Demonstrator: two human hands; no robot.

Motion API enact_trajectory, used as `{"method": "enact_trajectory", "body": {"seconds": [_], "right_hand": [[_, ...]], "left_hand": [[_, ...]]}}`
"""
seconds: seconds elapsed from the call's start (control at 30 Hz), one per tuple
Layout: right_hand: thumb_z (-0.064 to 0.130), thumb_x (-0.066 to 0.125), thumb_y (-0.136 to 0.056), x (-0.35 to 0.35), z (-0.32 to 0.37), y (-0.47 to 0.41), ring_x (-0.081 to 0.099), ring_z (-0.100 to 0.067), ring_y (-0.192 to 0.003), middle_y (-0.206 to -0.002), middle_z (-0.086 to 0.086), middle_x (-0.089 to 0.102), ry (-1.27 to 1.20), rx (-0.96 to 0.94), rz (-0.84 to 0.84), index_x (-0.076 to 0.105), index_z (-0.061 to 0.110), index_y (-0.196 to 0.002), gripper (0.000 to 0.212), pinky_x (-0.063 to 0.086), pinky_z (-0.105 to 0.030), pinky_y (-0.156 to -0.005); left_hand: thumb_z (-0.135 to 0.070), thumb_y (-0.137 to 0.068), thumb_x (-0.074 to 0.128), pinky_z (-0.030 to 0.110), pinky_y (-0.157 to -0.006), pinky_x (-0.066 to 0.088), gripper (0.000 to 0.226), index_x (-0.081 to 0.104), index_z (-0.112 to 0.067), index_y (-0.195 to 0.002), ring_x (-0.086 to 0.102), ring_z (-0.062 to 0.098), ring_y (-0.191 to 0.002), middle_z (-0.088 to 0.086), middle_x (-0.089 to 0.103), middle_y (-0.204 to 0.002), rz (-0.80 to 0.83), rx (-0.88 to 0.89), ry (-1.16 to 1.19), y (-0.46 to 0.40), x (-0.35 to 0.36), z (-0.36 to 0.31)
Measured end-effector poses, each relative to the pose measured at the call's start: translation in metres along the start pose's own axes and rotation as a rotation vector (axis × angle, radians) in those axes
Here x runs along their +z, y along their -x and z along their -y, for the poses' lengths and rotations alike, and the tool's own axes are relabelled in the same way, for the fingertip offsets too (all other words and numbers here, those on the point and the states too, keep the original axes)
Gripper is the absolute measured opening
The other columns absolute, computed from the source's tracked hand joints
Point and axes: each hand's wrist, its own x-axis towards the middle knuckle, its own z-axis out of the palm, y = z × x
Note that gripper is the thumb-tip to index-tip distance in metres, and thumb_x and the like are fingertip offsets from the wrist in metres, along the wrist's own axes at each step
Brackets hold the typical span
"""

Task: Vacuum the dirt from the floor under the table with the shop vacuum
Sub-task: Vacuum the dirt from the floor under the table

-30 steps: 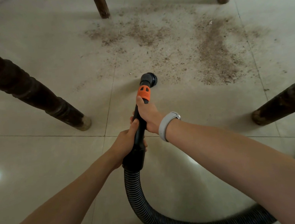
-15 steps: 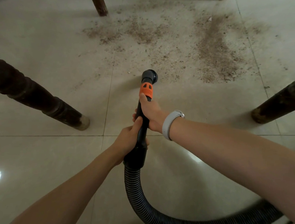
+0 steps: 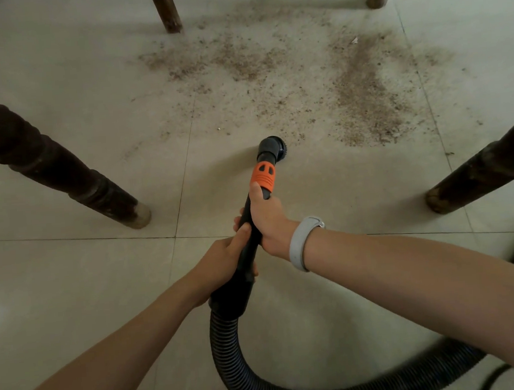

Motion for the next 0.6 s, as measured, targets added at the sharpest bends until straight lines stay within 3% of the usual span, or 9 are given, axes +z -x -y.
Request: {"method": "enact_trajectory", "body": {"seconds": [0.3,0.47,0.6], "right_hand": [[0.036,0.039,-0.100,0.000,0.030,-0.019,0.053,-0.022,-0.055,-0.070,-0.009,0.050,0.072,0.005,0.032,0.043,0.008,-0.081,0.034,0.051,-0.037,-0.062],[0.034,0.039,-0.101,0.008,0.042,-0.028,0.051,-0.022,-0.053,-0.067,-0.009,0.048,0.094,0.000,0.058,0.042,0.010,-0.083,0.030,0.049,-0.035,-0.057],[0.034,0.039,-0.100,0.010,0.045,-0.030,0.050,-0.022,-0.053,-0.068,-0.009,0.047,0.068,0.003,0.058,0.041,0.011,-0.082,0.030,0.048,-0.035,-0.057]], "left_hand": [[-0.055,-0.095,0.034,0.040,-0.082,0.055,0.059,0.062,-0.007,-0.075,0.067,0.027,-0.070,0.010,0.069,-0.067,-0.096,-0.013,0.106,-0.026,0.004,-0.018],[-0.057,-0.095,0.030,0.035,-0.084,0.052,0.064,0.065,-0.006,-0.084,0.068,0.022,-0.074,0.008,0.071,-0.069,-0.230,-0.040,0.022,-0.036,0.004,-0.024],[-0.052,-0.097,0.031,0.036,-0.082,0.051,0.064,0.067,0.000,-0.085,0.067,0.026,-0.075,0.011,0.071,-0.071,-0.235,-0.017,-0.060,-0.039,0.001,-0.032]]}}
